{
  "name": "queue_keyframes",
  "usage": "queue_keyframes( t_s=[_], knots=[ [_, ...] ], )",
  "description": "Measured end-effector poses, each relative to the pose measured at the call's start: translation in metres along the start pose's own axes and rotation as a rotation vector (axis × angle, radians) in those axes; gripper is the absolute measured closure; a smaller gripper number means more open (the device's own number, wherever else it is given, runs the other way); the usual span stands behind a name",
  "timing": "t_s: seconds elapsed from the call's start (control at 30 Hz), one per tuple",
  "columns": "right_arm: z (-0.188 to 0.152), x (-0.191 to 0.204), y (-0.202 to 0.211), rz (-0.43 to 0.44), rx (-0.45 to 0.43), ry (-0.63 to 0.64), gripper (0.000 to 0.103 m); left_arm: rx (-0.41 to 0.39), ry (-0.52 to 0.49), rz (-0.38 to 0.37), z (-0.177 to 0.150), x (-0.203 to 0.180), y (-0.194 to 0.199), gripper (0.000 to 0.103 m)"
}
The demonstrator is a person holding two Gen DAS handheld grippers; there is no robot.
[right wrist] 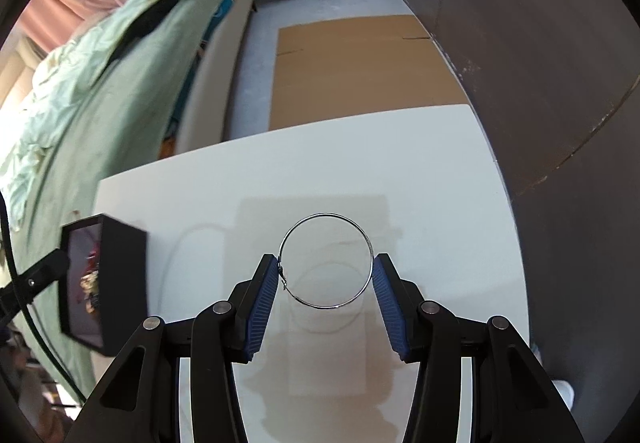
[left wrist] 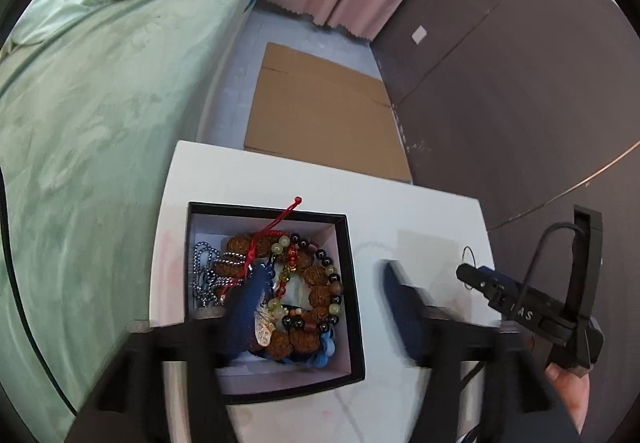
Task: Organize jewelry
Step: 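Drop the small ring into the box with the left gripper while the right gripper grasps the large silver hoop, then carry the large silver hoop to the box with the right gripper and release it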
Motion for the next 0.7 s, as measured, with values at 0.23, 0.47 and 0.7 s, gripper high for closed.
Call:
queue_keyframes(
  t_s=[0.23,0.47,0.7],
  knots=[
    [-0.001,0.018,0.032,0.119,-0.089,-0.006,0.054,-0.065,-0.01,0.018,-0.006,0.004,0.03,0.029],
    [-0.003,0.045,0.059,0.255,-0.146,-0.01,0.054,-0.113,0.002,0.012,-0.005,0.015,0.056,0.029],
    [-0.007,0.089,0.071,0.359,-0.174,0.025,0.053,-0.187,-0.006,0.013,0.0,0.024,0.086,0.028]
  ],
)
Point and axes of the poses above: each gripper's, at about its wrist camera, not at the fingertips, and y roughly against the way its jaws point, x to its left, z to its top, the point moved 3 cm from there along -y, roughly the way its jaws point, and after that the axes turned 12 degrees about -z, right-handed, at the moved point
